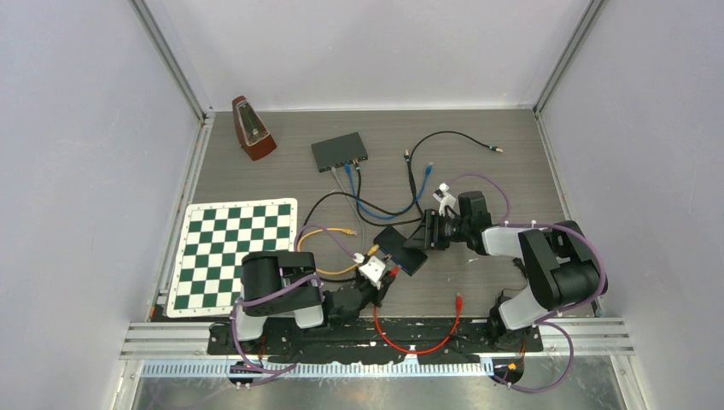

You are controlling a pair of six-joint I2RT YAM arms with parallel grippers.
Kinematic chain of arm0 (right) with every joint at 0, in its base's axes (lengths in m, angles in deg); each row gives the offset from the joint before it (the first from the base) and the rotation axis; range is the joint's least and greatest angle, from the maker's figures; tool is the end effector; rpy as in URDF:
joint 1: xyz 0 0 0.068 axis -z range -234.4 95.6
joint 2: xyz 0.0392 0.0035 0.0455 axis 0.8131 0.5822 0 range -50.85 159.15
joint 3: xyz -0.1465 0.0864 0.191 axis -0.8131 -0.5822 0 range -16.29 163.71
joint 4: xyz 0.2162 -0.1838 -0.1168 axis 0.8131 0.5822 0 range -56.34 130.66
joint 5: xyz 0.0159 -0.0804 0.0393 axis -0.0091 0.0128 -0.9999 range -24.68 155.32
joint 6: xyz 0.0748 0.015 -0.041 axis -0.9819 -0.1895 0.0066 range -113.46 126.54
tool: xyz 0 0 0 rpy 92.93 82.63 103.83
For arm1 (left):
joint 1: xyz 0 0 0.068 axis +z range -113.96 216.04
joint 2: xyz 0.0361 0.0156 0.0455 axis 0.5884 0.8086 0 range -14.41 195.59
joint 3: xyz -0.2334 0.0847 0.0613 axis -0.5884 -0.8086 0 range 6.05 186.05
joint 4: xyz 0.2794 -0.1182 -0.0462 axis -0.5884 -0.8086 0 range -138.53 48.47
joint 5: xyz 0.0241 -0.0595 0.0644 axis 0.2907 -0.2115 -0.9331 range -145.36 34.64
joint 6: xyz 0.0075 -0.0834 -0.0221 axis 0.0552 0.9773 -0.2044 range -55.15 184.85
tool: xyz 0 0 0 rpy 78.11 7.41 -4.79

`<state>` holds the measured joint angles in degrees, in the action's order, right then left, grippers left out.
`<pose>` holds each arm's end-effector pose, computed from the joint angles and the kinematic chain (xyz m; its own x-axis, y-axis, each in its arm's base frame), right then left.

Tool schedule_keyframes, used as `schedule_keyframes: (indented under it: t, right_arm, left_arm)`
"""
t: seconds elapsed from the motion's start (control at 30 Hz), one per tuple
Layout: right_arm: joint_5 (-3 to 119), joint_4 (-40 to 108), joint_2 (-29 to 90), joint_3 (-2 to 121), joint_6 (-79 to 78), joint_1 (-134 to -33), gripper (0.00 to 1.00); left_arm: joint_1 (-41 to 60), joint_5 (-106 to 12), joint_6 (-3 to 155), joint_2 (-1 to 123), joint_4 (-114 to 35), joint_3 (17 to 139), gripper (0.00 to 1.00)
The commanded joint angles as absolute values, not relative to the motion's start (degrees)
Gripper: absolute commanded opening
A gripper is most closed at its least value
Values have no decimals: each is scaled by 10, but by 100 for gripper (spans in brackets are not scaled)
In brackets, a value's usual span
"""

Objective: Insert the plug into the switch port
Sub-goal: Insert the connector into the switch port.

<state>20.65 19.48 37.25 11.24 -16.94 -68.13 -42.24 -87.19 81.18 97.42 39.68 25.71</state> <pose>0.2753 0.1227 0.0409 -0.9001 0.0718 -0.4298 -0.3066 0.5966 0.7417 0.0997 -0.2827 0.0207 -0.2414 -0.0126 -0.9703 0.6866 0.7044 -0.1800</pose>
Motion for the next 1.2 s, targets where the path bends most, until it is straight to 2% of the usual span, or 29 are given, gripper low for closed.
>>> schedule_keyframes:
  t: [0.0,0.5,0.53,0.57,0.63,1.17]
  right_arm:
    - [230,234,360,102,-164,-683,56]
    - [230,230,369,98,-161,-683,56]
    - [230,230,368,98,-162,-683,61]
    - [230,229,368,97,-161,-683,57]
    - [229,230,365,96,-163,-683,56]
    - [203,206,340,61,-192,-683,54]
  left_arm:
    - [-425,-882,821,980,438,269,0]
    - [-429,-862,826,966,437,272,0]
    - [-429,-866,825,966,438,272,0]
    - [-429,-869,823,966,438,273,0]
    - [-429,-879,819,967,438,272,0]
    - [-429,-898,808,999,438,288,0]
